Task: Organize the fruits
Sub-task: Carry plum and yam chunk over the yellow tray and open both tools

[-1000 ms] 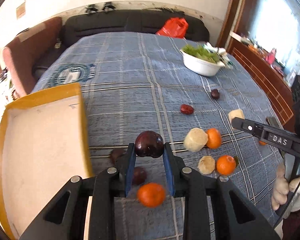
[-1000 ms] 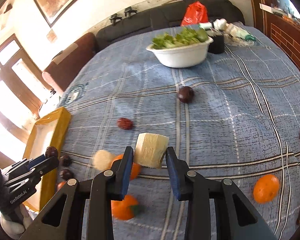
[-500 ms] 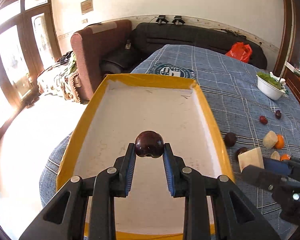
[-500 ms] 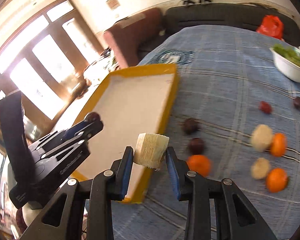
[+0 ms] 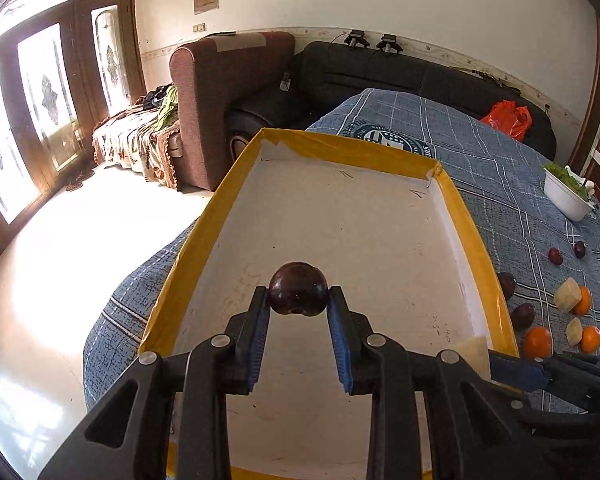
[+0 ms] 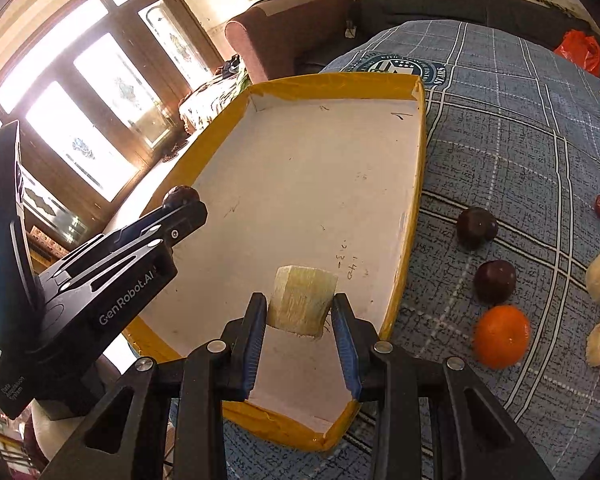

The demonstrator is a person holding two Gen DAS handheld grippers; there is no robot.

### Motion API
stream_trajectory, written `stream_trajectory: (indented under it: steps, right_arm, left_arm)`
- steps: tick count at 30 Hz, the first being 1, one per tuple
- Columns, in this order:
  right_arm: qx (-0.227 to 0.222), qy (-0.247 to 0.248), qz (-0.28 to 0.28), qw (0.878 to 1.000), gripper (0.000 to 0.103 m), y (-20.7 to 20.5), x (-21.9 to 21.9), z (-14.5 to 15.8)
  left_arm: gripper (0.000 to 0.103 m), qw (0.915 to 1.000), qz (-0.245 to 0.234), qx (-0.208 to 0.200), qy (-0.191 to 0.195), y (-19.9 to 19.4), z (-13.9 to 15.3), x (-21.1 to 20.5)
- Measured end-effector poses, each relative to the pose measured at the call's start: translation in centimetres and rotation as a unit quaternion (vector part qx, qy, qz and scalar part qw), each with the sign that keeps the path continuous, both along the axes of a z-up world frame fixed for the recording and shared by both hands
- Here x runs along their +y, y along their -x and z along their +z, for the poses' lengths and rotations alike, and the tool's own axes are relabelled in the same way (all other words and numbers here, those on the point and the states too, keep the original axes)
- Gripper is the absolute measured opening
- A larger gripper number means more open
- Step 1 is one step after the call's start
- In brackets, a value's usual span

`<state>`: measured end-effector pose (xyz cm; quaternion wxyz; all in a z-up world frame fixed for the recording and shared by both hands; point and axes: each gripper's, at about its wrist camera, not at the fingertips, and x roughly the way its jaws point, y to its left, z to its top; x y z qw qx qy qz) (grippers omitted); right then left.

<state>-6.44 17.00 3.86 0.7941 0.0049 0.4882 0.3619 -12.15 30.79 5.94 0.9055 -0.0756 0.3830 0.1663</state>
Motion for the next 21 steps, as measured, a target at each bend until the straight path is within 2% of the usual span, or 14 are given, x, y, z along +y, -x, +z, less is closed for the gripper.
stream_trajectory:
  steps: [1,3,9,16,21]
  right_arm:
    - [-0.004,0.003,0.002,1.000,0.037,0.0,0.2,0.0]
    - [-0.009,0.006,0.007,1.000,0.038,0.0,0.6,-0.1]
    - [-0.012,-0.004,0.015,1.000,0.039,0.1,0.8,0.2]
    - [-0.013,-0.016,0.016,1.000,0.039,1.1,0.0,0.7]
    - [-0.023,-0.031,0.007,0.999,0.039,2.0,-1.5,1.9]
  left_arm:
    - [0.036,1.0000,0.004,-0.002,-0.001,0.2,0.1,0.1]
    - [0.058,0.9999,0.012,-0.008,-0.004,0.7,0.5,0.3]
    - [0.080,0.9982,0.041,-0.029,-0.032,2.0,2.5,0.1]
    - [0.088,0.9926,0.065,-0.061,-0.084,3.8,5.0,-1.1]
    - [0.091,0.9910,0.050,-0.087,-0.089,4.8,6.8,-2.6]
